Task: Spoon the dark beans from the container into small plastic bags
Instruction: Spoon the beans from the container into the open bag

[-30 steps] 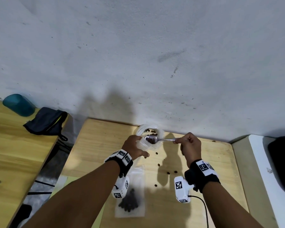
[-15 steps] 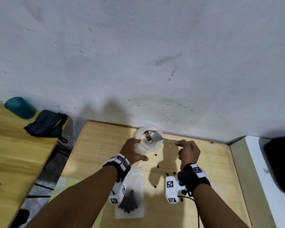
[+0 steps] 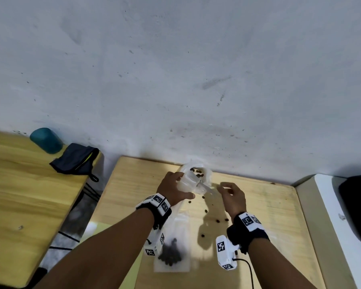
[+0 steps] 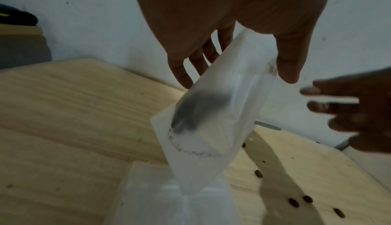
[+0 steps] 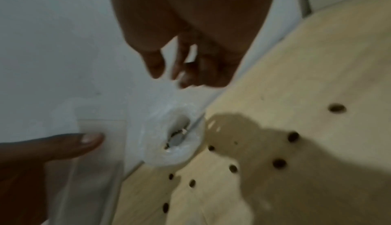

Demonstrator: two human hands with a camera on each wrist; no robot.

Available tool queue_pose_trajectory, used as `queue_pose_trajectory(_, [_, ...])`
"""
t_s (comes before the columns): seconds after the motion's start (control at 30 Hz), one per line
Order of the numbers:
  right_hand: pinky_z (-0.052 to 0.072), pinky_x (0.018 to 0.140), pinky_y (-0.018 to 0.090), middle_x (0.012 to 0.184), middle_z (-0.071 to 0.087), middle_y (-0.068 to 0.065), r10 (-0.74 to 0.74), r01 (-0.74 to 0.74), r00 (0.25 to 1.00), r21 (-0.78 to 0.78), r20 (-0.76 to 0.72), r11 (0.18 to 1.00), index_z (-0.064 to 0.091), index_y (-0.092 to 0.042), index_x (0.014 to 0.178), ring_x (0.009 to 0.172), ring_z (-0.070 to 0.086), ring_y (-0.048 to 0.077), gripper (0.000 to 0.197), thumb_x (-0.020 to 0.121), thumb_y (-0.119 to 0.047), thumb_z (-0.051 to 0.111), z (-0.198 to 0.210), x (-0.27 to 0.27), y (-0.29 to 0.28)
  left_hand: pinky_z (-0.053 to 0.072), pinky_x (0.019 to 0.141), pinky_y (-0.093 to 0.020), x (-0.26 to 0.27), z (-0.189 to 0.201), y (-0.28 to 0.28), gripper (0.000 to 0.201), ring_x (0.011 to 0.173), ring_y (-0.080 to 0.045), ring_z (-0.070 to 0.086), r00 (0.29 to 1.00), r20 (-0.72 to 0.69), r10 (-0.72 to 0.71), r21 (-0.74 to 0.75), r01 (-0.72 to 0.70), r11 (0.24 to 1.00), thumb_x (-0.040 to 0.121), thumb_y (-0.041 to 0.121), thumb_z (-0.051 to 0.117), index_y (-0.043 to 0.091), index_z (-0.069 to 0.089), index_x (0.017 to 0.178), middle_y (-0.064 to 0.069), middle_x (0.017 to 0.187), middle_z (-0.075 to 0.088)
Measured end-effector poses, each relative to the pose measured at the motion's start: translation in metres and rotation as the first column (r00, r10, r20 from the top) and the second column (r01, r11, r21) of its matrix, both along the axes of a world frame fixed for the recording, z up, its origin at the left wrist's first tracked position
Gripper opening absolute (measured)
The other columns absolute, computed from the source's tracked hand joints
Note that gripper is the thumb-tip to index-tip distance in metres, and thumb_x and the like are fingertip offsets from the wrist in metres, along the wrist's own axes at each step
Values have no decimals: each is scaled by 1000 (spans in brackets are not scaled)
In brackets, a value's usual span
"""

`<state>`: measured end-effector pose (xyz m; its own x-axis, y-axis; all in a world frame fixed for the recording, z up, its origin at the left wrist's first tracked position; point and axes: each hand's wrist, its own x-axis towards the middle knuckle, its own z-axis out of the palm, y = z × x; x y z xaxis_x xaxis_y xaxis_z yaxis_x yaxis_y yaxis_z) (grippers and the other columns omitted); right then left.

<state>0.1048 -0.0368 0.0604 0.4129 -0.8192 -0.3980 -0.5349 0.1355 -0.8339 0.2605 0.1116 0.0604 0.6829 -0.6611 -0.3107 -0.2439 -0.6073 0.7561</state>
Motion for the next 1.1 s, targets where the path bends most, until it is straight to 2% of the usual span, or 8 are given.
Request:
queue_pose_trajectory(0.1, [34,48,23,76,64,3,223,-241,958,80,181,967,71,-29,103,53,43,15,18,94,-22,57,35,5,8,48,91,-32,-7,11,-7,84,101,-13,54,998,14,-64,-24,64,998,49,43,90,24,55,122,4,115,50])
queue_pose_trajectory(0.23, [19,46,23,70,61,6,370,-391,917,155,153,907,72,-10,87,44,31,15,24,90,-16,49,64,13,4,52,86,-31,-14,22,-14,83,98,-12,59,993,6,-119,-98,119,988,36,51,88,29,63,112,4,111,59])
queue_pose_trajectory(0.37, [20,46,20,67,51,11,342,-349,932,43,116,936,65,-11,71,38,33,12,17,81,-2,55,80,9,-4,48,94,-32,-19,29,-16,95,109,-13,54,994,-31,-104,-183,97,978,47,66,80,24,52,128,4,123,53])
queue_pose_trajectory(0.43, [30,43,18,69,56,5,349,-349,925,-25,152,937,65,-9,77,42,42,5,7,81,-3,66,86,6,-7,50,92,-35,-20,40,-19,73,105,-17,57,995,-75,-60,-237,41,971,68,58,74,21,52,127,2,119,56])
queue_pose_trajectory(0.57, [47,73,24,84,67,-2,303,-270,938,-195,169,943,67,-16,83,80,61,10,27,67,-13,88,84,2,-9,48,76,-31,-19,58,-25,28,80,-19,58,985,-153,82,-316,-128,940,81,34,72,18,58,99,-1,90,60])
queue_pose_trajectory(0.73, [39,57,19,77,58,0,168,-164,947,-35,275,986,68,-13,105,65,50,11,34,74,-13,83,94,5,-2,42,67,-27,-19,67,-28,26,74,-18,55,967,-233,100,-389,-187,902,84,23,71,19,48,71,-3,76,57])
queue_pose_trajectory(0.9, [34,64,29,60,61,-14,153,-184,960,114,235,976,72,-18,85,57,49,5,13,78,-25,80,103,7,4,45,67,-26,-22,72,-27,22,77,-20,60,937,-343,59,-413,-207,887,87,25,68,3,62,87,-8,83,64])
queue_pose_trajectory(1.1, [34,62,28,58,62,-13,144,-177,955,110,261,978,71,-21,73,59,51,9,11,78,-24,81,111,19,5,54,78,-30,-25,79,-29,16,83,-20,69,899,-418,129,-438,-324,838,85,20,69,7,72,93,-8,91,74])
